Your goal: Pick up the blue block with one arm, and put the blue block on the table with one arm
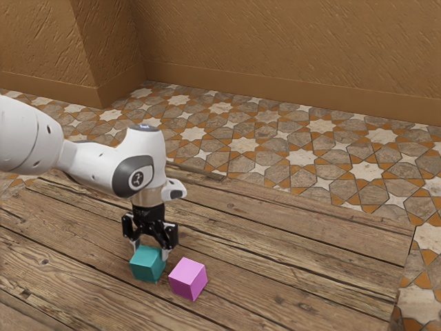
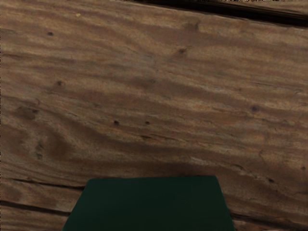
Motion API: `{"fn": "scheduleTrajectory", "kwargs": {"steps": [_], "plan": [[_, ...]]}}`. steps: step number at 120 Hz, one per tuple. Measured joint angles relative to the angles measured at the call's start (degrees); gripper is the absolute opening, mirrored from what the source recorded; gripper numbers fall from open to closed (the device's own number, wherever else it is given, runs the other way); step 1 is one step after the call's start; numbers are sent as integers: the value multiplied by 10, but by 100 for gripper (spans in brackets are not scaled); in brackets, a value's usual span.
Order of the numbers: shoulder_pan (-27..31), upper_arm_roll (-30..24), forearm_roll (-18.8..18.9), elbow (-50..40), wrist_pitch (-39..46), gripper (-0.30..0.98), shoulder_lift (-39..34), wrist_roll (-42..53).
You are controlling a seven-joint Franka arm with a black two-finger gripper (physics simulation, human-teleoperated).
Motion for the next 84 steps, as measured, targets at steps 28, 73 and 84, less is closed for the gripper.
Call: {"fn": "scheduleTrajectory", "kwargs": {"steps": [28, 73, 84], "plan": [[1, 2, 4, 30, -7, 65, -8, 10], [-2, 6, 49, 177, -118, 68, -43, 19], [-3, 5, 63, 232, -154, 68, -43, 24]]}}
